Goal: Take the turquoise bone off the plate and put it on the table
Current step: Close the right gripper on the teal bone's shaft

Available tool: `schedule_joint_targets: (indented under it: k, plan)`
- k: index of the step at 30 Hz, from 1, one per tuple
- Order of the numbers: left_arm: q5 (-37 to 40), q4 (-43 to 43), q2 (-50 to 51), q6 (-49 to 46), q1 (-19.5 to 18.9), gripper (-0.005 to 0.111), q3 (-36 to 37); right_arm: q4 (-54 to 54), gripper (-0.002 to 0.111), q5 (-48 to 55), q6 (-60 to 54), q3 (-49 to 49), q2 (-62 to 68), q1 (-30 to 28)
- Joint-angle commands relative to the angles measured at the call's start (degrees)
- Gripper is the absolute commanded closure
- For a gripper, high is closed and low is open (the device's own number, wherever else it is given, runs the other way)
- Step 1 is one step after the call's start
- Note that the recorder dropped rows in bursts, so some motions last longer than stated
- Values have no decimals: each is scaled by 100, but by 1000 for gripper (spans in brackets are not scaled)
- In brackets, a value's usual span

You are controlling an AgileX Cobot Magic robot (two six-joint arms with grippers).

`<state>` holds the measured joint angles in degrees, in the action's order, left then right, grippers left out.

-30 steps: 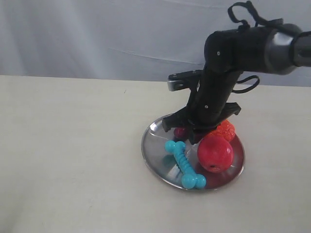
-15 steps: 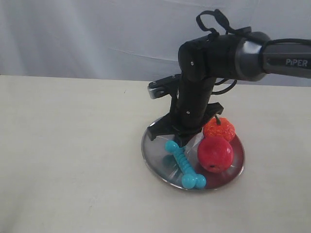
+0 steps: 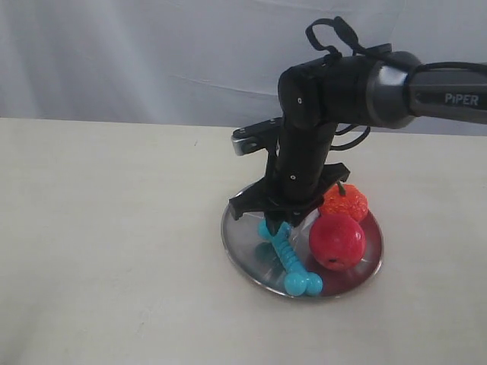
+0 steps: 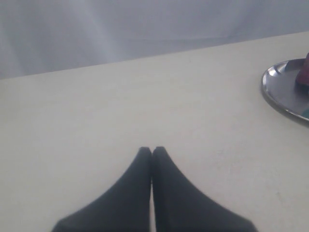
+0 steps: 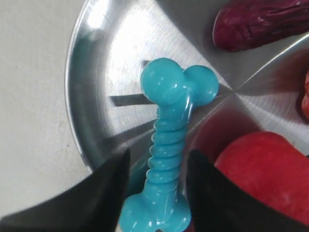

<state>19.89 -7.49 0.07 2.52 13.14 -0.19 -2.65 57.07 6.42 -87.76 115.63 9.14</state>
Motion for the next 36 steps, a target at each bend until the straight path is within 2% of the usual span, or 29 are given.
schedule_joint_targets:
  k: [1,36]
  plan:
    - [-4,-5,-7,2,13,107,19,74,52,58,126,-36,9,-14]
    - [-4,-5,-7,2,13,107,19,111,52,-81,231,-13,472,-14]
